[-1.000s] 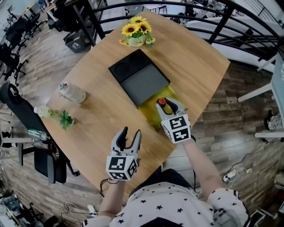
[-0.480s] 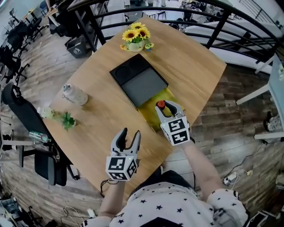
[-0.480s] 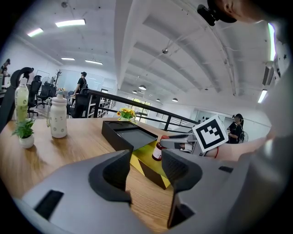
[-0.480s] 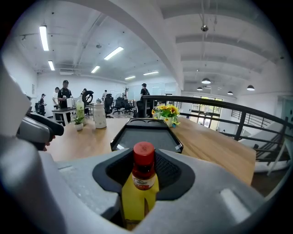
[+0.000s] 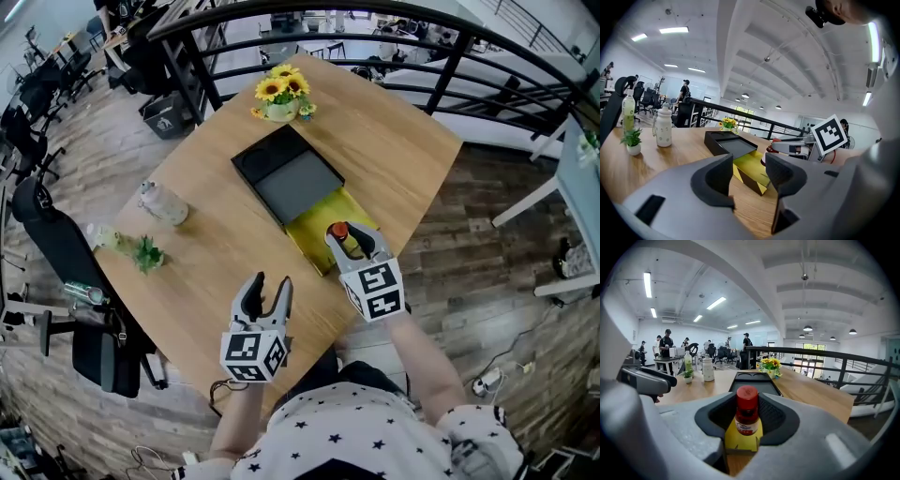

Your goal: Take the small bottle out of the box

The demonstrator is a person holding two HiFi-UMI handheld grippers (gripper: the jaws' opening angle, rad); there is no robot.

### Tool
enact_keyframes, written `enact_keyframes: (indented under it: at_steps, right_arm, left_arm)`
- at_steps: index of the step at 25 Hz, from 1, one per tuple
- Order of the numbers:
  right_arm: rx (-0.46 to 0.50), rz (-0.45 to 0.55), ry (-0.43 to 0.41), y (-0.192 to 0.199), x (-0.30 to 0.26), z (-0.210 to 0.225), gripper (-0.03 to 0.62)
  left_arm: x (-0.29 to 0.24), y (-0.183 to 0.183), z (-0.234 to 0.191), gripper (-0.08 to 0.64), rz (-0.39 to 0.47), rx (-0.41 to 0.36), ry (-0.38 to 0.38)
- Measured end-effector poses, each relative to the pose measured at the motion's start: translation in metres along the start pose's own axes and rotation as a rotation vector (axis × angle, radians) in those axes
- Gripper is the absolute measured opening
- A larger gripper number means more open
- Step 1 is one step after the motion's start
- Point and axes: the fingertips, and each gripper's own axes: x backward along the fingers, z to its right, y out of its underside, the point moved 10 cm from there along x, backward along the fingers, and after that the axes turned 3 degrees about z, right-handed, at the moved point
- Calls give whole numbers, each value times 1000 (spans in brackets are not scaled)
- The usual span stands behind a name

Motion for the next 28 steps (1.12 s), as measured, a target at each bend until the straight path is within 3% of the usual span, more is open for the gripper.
enact_keyframes:
  at_steps: [13,28]
  right_arm:
    - [-6,81,17,-12,81,-31,143]
    - [-5,145,35,-6,182,-74,141]
  left_arm:
    - [50,-5,30,195,64,-51,-29]
    - [122,7,61,60,109,-76,-120]
